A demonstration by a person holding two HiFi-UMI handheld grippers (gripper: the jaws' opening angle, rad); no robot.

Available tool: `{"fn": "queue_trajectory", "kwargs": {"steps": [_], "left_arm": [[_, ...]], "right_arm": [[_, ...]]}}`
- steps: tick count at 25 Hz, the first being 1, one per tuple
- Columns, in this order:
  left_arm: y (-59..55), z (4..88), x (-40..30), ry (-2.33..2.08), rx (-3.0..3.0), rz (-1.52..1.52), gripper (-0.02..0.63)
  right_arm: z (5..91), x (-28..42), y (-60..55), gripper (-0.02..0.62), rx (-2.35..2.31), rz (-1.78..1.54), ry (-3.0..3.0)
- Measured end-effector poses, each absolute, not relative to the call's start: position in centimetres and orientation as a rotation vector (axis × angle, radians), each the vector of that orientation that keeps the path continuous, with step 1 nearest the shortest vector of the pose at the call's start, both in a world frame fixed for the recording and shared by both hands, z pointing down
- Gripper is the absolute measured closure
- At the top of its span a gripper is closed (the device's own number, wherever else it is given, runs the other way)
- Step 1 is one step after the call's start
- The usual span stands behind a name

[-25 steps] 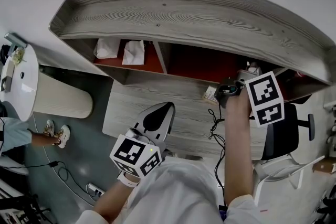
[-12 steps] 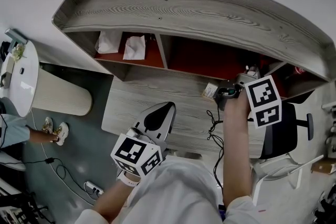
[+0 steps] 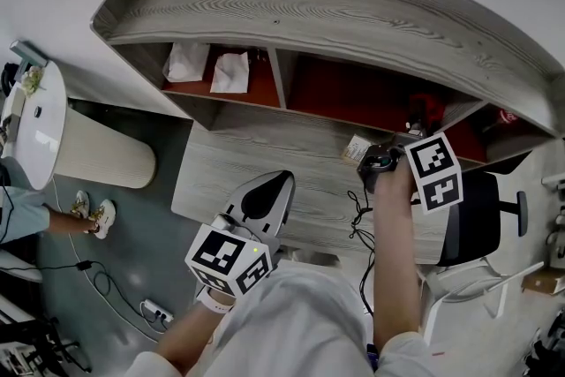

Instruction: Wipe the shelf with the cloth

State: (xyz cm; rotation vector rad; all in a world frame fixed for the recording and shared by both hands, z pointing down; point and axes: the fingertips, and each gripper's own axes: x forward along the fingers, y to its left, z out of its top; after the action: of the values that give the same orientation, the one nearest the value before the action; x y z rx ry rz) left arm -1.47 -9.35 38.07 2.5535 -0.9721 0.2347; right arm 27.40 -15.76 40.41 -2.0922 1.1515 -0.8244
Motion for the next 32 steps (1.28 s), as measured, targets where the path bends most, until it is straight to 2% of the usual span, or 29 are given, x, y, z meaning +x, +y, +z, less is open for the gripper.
{"fn": "queue_trajectory", "kwargs": {"steps": [14,32], "left_arm": [[-8.3,37.9,-0.6,-0.937,2.575,0.214,0.600],[-8.0,37.4,-2.7,-1.011,2.550,0.177,0.600]], "right_arm": [[41.8,26.1,-12.4,0.430,-2.107,-0.934,1.149],[28.8,25.3,-11.9,0.433,-2.114,-0.405,1.444]]}}
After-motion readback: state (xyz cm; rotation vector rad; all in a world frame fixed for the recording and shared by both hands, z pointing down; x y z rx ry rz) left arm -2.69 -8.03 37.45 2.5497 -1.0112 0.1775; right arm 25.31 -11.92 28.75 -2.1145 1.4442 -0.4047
